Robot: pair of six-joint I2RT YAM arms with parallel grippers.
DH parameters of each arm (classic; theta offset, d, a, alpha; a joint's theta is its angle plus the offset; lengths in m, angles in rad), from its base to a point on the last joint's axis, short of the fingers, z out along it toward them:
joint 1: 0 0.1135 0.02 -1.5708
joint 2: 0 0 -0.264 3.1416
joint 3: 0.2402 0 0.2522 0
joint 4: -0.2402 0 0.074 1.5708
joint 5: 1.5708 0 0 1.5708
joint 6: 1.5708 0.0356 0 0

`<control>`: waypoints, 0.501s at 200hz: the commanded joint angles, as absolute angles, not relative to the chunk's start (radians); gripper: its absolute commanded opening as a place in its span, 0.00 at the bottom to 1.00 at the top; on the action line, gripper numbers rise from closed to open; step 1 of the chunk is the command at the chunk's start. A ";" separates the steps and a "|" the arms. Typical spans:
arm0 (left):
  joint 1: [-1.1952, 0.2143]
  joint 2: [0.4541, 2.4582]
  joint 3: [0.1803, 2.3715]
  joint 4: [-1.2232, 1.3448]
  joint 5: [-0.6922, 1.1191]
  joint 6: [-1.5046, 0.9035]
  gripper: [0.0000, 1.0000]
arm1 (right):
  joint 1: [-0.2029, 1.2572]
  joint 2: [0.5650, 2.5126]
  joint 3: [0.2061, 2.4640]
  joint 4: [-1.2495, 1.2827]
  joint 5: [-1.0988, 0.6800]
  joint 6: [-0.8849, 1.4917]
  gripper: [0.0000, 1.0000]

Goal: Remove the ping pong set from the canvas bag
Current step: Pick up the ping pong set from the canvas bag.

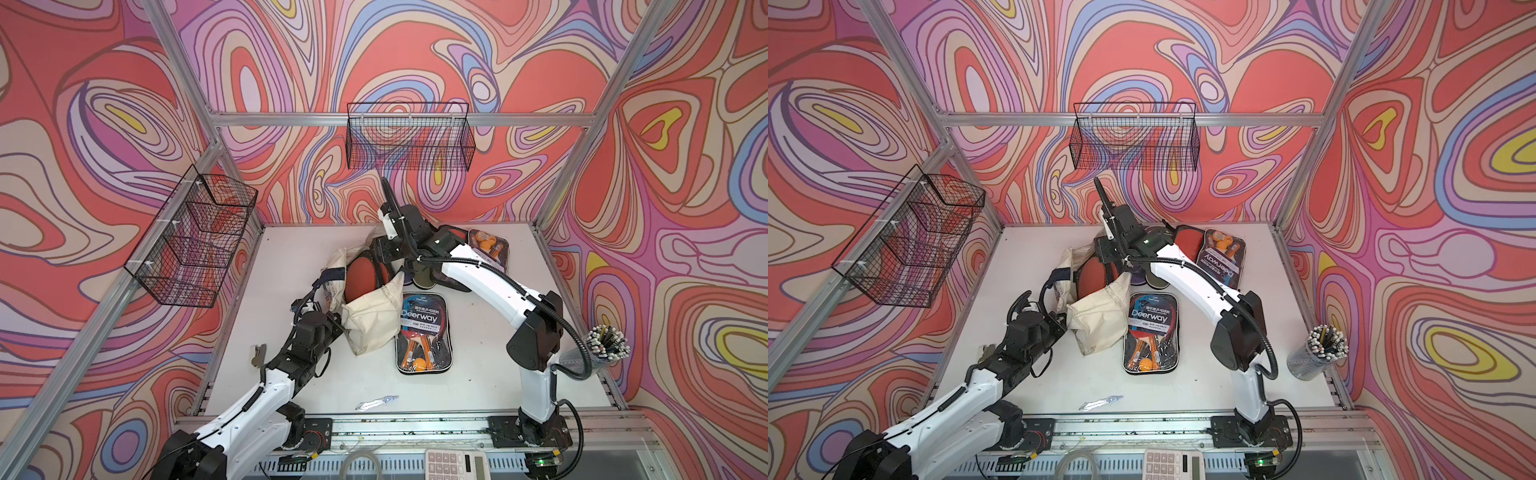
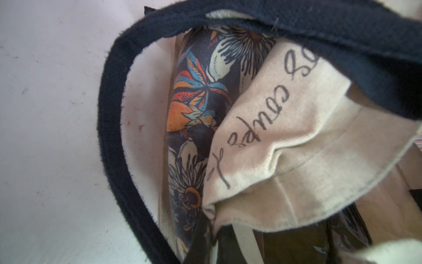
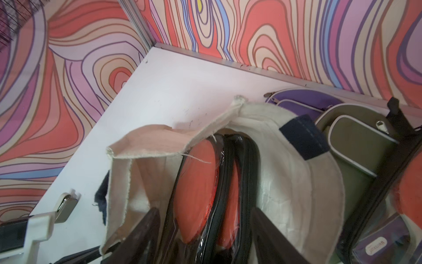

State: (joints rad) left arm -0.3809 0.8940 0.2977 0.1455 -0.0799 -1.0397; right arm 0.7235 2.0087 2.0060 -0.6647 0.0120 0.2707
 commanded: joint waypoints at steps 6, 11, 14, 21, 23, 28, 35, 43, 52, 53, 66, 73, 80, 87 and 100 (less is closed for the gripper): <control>-0.384 0.882 0.316 0.084 -0.127 -1.018 0.00 | 0.729 2.067 2.003 -0.674 -0.023 0.263 0.66; -0.384 0.881 0.316 0.084 -0.127 -1.018 0.00 | 0.728 2.075 2.008 -0.673 -0.029 0.263 0.66; -0.384 0.879 0.315 0.083 -0.127 -1.018 0.00 | 0.729 2.082 2.012 -0.675 -0.033 0.264 0.66; -0.385 0.875 0.315 0.082 -0.128 -1.020 0.00 | 0.729 2.095 2.021 -0.675 -0.036 0.262 0.66; -0.384 0.873 0.313 0.083 -0.128 -1.021 0.00 | 0.729 2.098 2.023 -0.674 -0.039 0.261 0.66; -0.384 0.871 0.314 0.081 -0.129 -1.022 0.00 | 0.729 2.108 2.029 -0.673 -0.046 0.262 0.66; -0.384 0.868 0.314 0.077 -0.132 -1.021 0.00 | 0.728 2.123 2.035 -0.672 -0.053 0.263 0.66; -0.384 0.864 0.314 0.077 -0.132 -1.021 0.00 | 0.729 2.136 2.041 -0.674 -0.055 0.262 0.66; -0.384 0.862 0.314 0.075 -0.133 -1.020 0.00 | 0.729 2.152 2.046 -0.671 -0.060 0.262 0.66; -0.384 0.860 0.314 0.075 -0.133 -1.021 0.00 | 0.729 2.154 2.046 -0.670 -0.061 0.262 0.66; -0.384 0.861 0.312 0.075 -0.136 -1.020 0.00 | 0.728 2.173 2.047 -0.665 -0.070 0.263 0.66; -0.384 0.861 0.313 0.074 -0.137 -1.020 0.00 | 0.729 2.184 2.049 -0.663 -0.074 0.265 0.66; -0.385 0.859 0.310 0.074 -0.135 -1.020 0.00 | 0.728 2.194 2.054 -0.662 -0.078 0.265 0.66; -0.384 0.859 0.309 0.075 -0.135 -1.022 0.00 | 0.729 2.205 2.058 -0.662 -0.078 0.265 0.66; -0.384 0.853 0.304 0.076 -0.136 -1.023 0.00 | 0.728 2.219 2.060 -0.655 -0.077 0.268 0.66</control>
